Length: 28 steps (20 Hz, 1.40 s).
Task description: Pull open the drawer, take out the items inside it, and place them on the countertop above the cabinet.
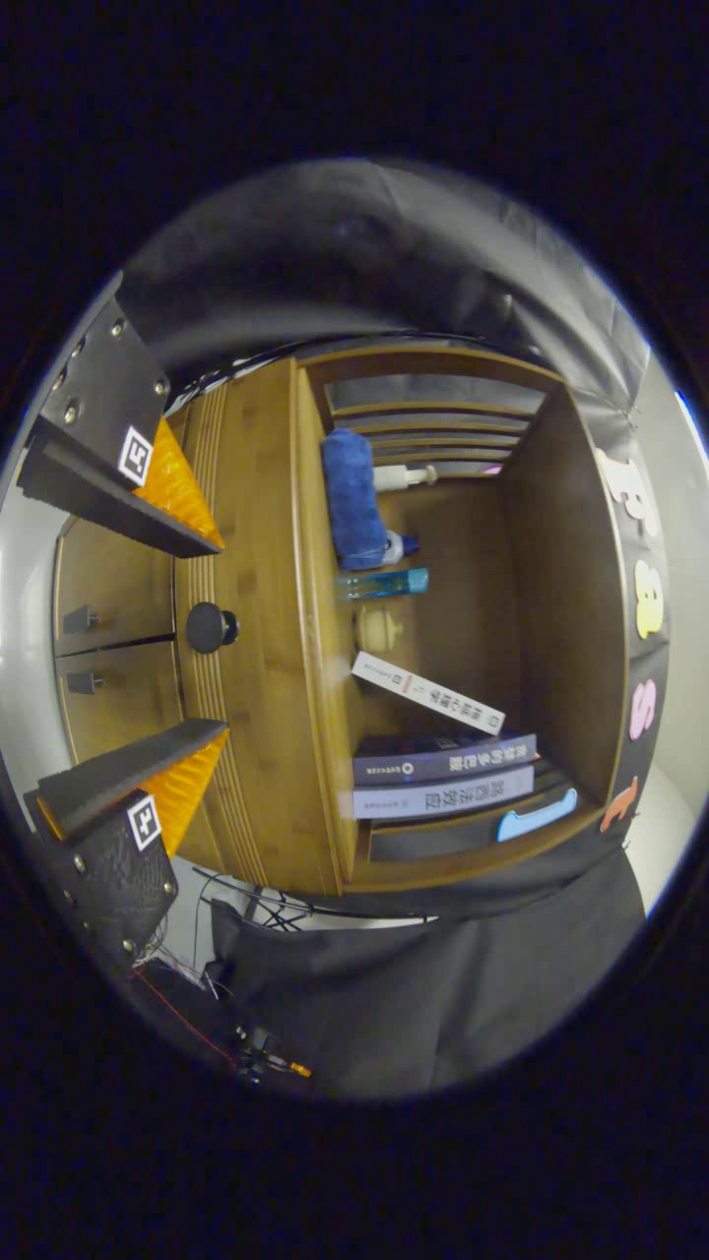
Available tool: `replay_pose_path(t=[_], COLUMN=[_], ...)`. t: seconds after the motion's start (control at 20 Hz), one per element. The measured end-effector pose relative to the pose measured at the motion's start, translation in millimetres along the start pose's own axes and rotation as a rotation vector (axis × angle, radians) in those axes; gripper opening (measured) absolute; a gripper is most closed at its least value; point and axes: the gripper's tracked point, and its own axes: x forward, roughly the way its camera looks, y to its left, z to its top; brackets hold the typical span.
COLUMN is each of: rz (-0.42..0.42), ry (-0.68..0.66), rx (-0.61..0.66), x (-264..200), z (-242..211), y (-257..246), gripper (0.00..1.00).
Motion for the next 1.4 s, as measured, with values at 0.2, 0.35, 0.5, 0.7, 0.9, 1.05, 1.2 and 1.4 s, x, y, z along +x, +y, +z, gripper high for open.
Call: replay_pose_path(t=[0.2,0.35,0.5,0.7,0.9,1.05,1.2,1.4], rz=[0.018,-0.018,-0.012,0.006,0.027,0.025,0.010,0.020], ry=[0.051,0.081,0.082,0.054,0.088,0.073,0.083,0.096], rx=[-0.023,-0.044,-0.024,0.176,0.020,0.050,0.036,0.017], x=[49,70,80,83,71,38,7,-29], z=[-21,-34,-33,-29,-33,-34,-38,-42], y=[11,6,7,7,3,6,2,-1], gripper=[0.98,0.67,0.46,0.41,0.29,0.20,0.20,0.20])
